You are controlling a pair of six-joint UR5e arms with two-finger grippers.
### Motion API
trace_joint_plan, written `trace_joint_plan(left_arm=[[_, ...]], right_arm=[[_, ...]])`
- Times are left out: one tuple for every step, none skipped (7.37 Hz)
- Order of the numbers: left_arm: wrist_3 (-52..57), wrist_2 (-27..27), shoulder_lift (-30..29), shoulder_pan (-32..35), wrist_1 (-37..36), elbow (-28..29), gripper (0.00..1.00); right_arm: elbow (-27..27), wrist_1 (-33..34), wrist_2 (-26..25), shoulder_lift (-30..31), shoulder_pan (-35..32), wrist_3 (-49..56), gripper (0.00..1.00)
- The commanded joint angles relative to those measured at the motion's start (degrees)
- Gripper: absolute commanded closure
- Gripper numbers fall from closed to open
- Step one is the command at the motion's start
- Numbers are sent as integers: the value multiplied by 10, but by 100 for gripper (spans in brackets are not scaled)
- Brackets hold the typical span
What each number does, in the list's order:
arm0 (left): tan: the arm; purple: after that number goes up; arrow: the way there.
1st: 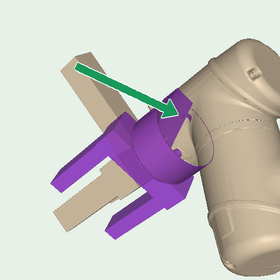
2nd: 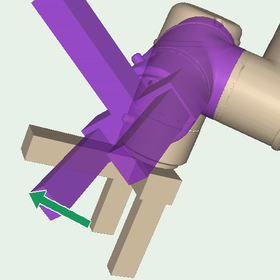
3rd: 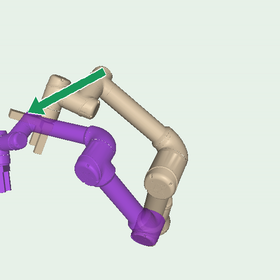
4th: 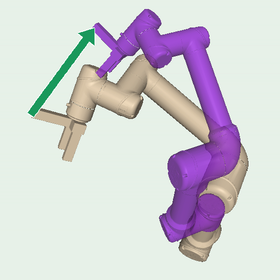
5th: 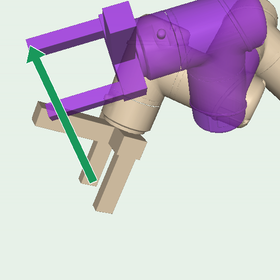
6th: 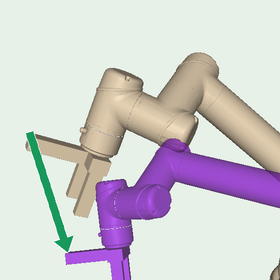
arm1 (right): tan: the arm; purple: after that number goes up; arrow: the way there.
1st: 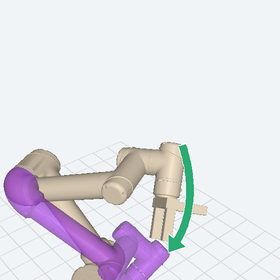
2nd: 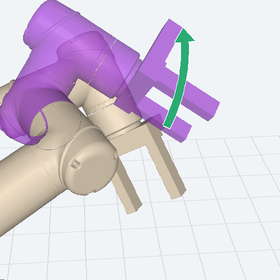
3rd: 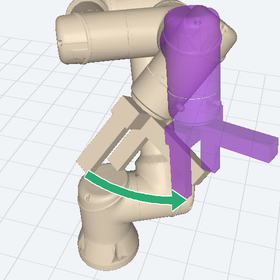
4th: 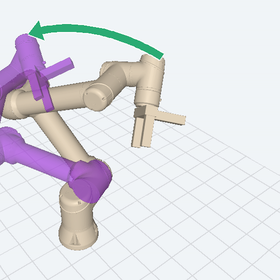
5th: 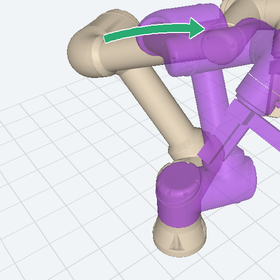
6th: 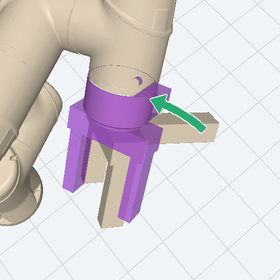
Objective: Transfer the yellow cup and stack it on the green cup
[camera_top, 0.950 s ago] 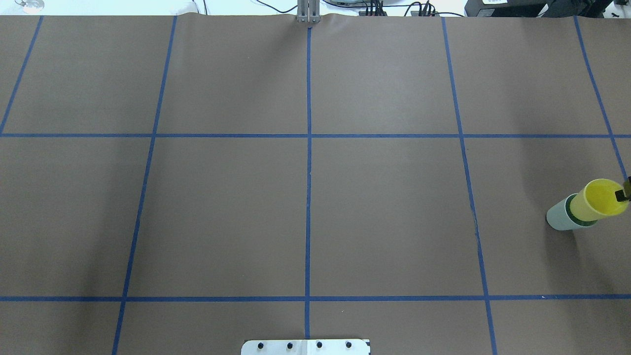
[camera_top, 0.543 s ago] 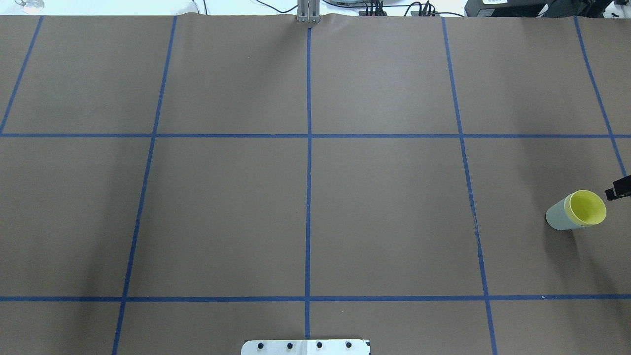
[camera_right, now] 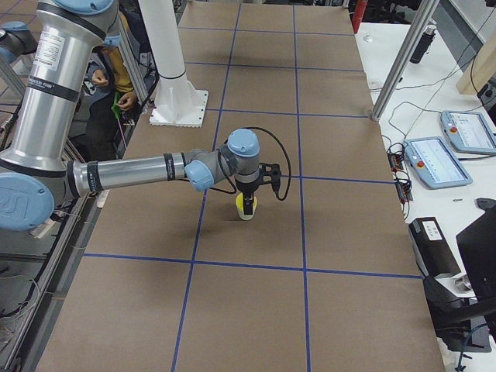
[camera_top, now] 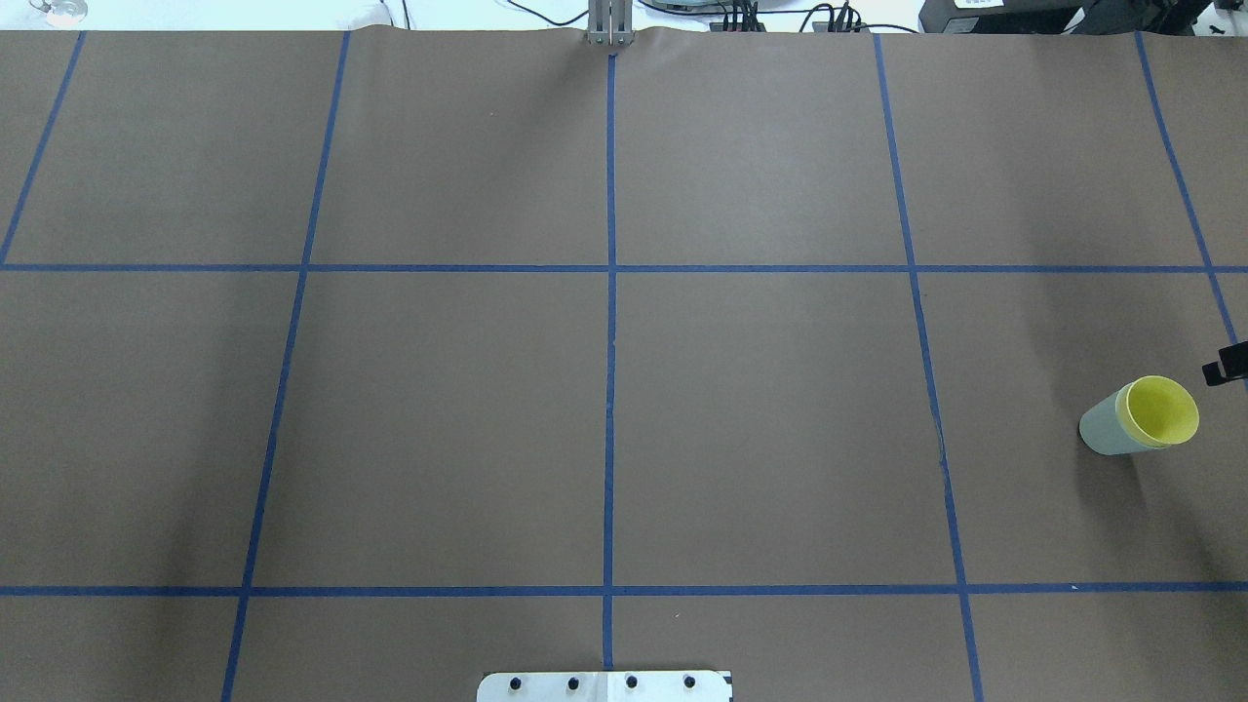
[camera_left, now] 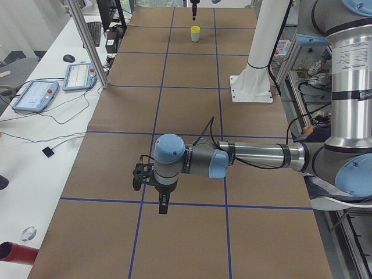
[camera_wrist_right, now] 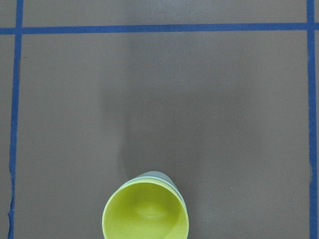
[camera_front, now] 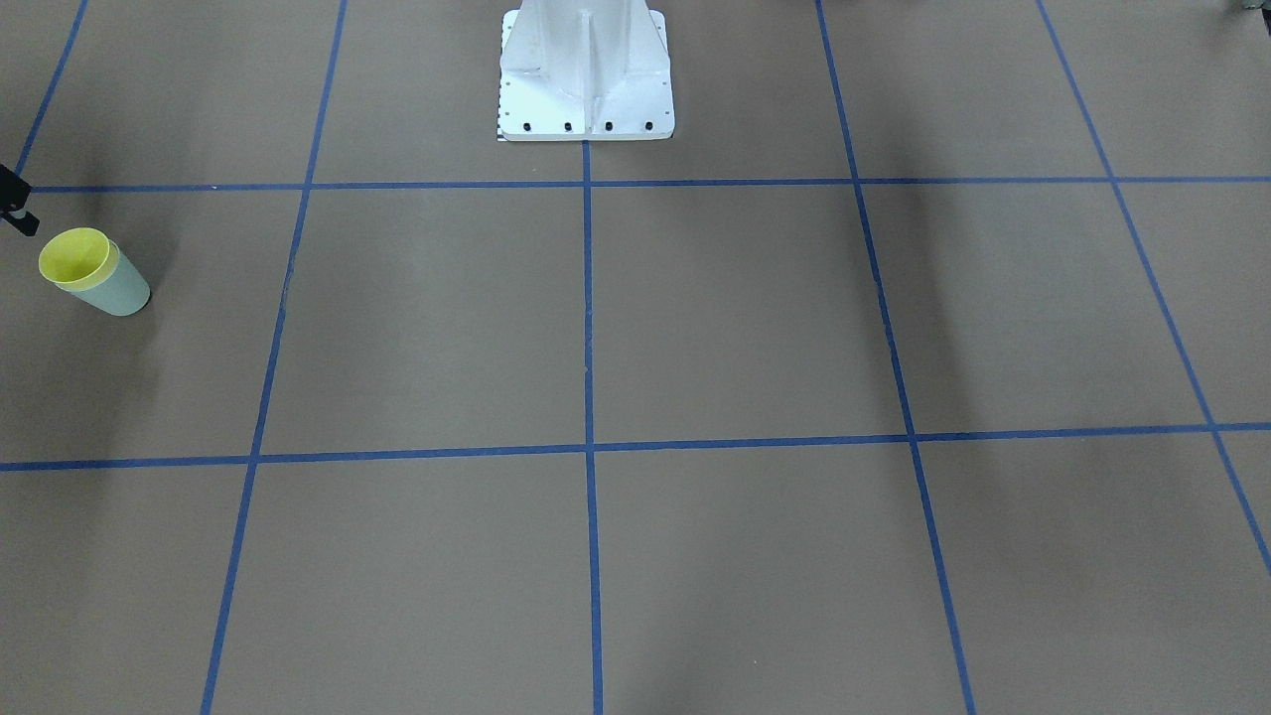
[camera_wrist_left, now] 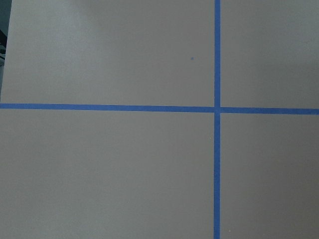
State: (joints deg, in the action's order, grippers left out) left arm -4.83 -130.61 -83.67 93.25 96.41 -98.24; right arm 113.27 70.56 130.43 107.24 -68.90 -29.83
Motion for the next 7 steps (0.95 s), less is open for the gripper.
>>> trace_joint_plan(left_arm=[[0, 0, 0, 0, 0, 5, 0], [0, 0, 1, 0, 0, 5, 0], [0, 0, 1, 0, -1, 6, 0], [0, 0, 0, 0, 0, 10, 0], [-1, 0, 1, 0, -1, 12, 0], [-4, -1, 1, 0, -3, 13, 0], [-2, -1, -1, 0, -2, 15, 0]], right_arm=[[-44, 63, 5, -18, -90, 159, 0], [-46, 161, 4, -50, -135, 254, 0], [-46, 258, -5, -91, -167, 336, 0], [-46, 298, -10, -98, -184, 357, 0], [-49, 295, -10, -82, -203, 358, 0], [-52, 294, -9, -75, -214, 358, 0], [-53, 294, -9, -74, -214, 354, 0]])
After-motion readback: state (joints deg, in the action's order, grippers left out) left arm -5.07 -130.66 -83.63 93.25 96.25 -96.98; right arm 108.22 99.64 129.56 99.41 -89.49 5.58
